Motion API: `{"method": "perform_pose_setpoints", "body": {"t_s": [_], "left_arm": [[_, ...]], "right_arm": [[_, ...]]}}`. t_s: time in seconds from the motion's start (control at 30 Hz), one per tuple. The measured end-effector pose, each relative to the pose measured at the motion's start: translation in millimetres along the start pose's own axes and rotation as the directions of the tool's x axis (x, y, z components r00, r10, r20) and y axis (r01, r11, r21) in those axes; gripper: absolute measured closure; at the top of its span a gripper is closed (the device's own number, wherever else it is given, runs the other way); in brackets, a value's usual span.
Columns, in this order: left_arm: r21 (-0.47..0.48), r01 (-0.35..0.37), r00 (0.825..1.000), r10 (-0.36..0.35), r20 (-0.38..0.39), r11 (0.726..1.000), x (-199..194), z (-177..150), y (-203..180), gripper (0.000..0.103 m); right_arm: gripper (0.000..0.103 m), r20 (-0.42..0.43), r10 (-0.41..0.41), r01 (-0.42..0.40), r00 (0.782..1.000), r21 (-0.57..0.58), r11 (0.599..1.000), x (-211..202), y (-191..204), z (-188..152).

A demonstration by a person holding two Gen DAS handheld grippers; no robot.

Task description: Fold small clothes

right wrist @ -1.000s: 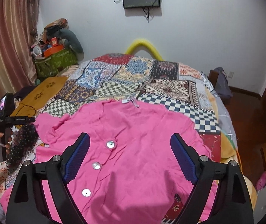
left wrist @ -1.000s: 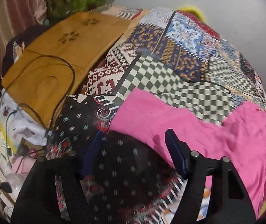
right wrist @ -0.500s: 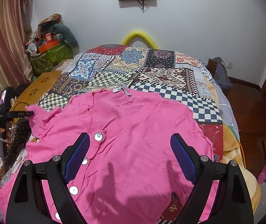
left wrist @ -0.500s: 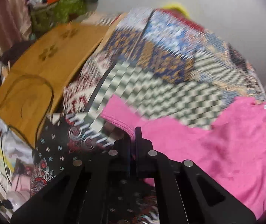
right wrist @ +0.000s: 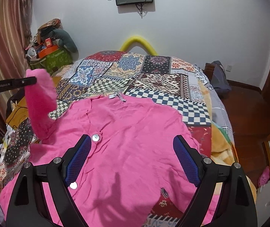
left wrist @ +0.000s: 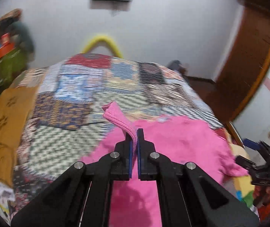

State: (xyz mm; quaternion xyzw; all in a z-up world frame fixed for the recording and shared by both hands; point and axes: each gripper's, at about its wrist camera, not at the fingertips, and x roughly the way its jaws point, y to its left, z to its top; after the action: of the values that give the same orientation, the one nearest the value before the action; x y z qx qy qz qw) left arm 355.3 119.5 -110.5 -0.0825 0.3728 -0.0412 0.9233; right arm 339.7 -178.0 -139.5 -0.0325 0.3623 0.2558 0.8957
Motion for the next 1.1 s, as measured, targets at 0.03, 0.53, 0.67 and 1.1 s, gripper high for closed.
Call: {"method": "perform_pose_setpoints", "body": {"t_s": [0.03,0.53,0.67,1.1], "left_arm": [[0.021,0.018,1.0,-0.018,-0.013,1.0,6,-2,-14,0.101],[0.13,0.107,0.965,-0.071,-0.252,0.986,61,-60,-96,0.061],[0.115,0.047,0.981,-0.024,-0.193,0.992,39,-56,-83,0.05],[0.062,-0.147,0.974,0.155,-0.163,0.987,8,-81,-34,0.044]], "right_arm": [[0.017,0.0,-0.001,0.001,1.0,0.004,1.0,-1,-3,-2],[0.017,-0.022,-0.05,0.05,0.999,0.037,0.998,-14,-25,-16],[0.017,-0.018,-0.07,0.07,0.997,0.041,0.997,-23,-30,-15],[0.017,-0.085,-0.212,0.223,0.974,0.151,0.963,-65,-102,-43]]}}
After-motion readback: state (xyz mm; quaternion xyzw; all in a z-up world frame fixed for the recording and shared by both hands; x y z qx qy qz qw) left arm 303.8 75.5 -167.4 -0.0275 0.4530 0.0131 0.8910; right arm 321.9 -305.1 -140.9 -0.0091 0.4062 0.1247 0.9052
